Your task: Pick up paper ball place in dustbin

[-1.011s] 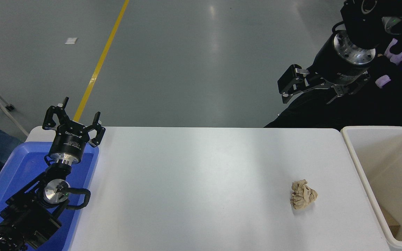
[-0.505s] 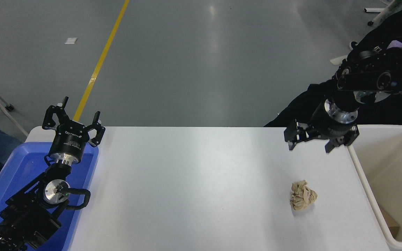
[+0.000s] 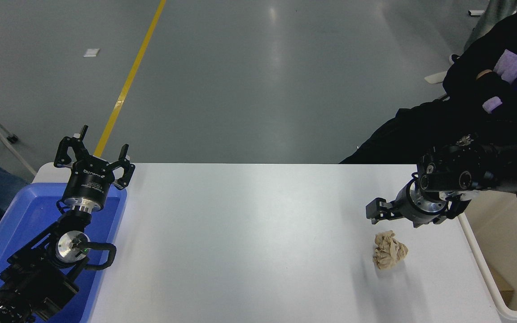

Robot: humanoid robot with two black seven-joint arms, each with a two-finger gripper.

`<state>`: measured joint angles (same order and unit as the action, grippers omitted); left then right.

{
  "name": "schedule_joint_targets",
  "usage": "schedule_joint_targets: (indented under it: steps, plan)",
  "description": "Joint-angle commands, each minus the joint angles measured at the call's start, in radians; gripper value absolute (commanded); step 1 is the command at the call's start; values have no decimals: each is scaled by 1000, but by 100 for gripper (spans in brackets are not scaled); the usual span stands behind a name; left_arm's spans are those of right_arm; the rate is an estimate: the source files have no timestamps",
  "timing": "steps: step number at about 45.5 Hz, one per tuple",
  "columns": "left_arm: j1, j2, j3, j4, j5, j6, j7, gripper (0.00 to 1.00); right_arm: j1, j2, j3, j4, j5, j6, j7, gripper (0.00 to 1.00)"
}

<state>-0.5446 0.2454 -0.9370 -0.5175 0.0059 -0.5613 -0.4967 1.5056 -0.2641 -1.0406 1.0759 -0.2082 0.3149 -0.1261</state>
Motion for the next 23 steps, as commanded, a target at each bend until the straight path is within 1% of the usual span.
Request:
schedule_joint_targets:
  steps: [1,23]
  plan:
    - [0,0,0,-1,0,0,0,98,-80,-4,11,-45,-17,-25,-1,100]
    - [0,0,0,1,-1,0,1,98,-177,-7,93,-125,-10,-27,-1,100]
